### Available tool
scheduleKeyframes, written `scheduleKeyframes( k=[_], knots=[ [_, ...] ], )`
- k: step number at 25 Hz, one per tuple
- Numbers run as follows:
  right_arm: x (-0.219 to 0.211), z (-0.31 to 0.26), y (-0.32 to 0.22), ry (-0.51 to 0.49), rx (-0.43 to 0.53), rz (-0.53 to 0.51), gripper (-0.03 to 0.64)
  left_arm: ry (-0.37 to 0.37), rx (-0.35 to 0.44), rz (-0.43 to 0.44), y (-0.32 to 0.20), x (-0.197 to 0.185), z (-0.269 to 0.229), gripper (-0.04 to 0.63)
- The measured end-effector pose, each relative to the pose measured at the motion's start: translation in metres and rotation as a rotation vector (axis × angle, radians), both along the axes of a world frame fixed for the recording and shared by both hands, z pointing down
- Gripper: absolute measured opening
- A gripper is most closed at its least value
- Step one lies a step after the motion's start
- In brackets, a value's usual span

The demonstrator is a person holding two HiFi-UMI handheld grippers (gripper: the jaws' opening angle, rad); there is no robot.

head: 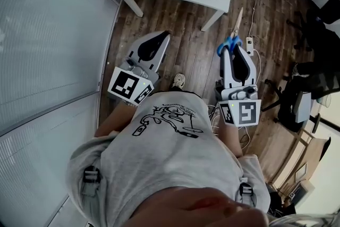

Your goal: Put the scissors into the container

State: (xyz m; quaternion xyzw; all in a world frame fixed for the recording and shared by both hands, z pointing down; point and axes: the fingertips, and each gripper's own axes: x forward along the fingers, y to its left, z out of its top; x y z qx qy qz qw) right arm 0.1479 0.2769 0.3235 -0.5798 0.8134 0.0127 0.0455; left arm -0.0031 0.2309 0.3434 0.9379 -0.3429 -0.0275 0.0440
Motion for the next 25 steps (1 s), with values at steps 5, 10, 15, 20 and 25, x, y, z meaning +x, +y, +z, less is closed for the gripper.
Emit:
scheduleKeyframes(
  k=[5, 10, 15, 20, 25],
  knots=[
    [0.008, 0.003, -0.008, -0.002, -0.011, -0.007, 0.089, -0.004, -0.01, -0.011, -0.007, 0.007, 0.003, 0.021],
    [0.007, 0.006, -0.01, -0.006, -0.019, -0.014, 0.089, -0.008, -0.016, -0.022, -0.007, 0.006, 0.006, 0.021],
    [0.001, 0.01, -0.022, 0.0, -0.015, -0.021, 0.089, -0.002, -0.014, -0.027, -0.019, 0.0, 0.011, 0.021],
    [-0.001, 0.003, -0.043, 0.005, -0.017, -0.012, 0.089, 0.007, -0.015, -0.019, -0.042, -0.001, 0.005, 0.021],
    [-0.008, -0.006, -0.071, 0.014, -0.016, -0.011, 0.089, 0.017, -0.011, -0.015, -0.07, -0.007, -0.003, 0.021]
  ],
)
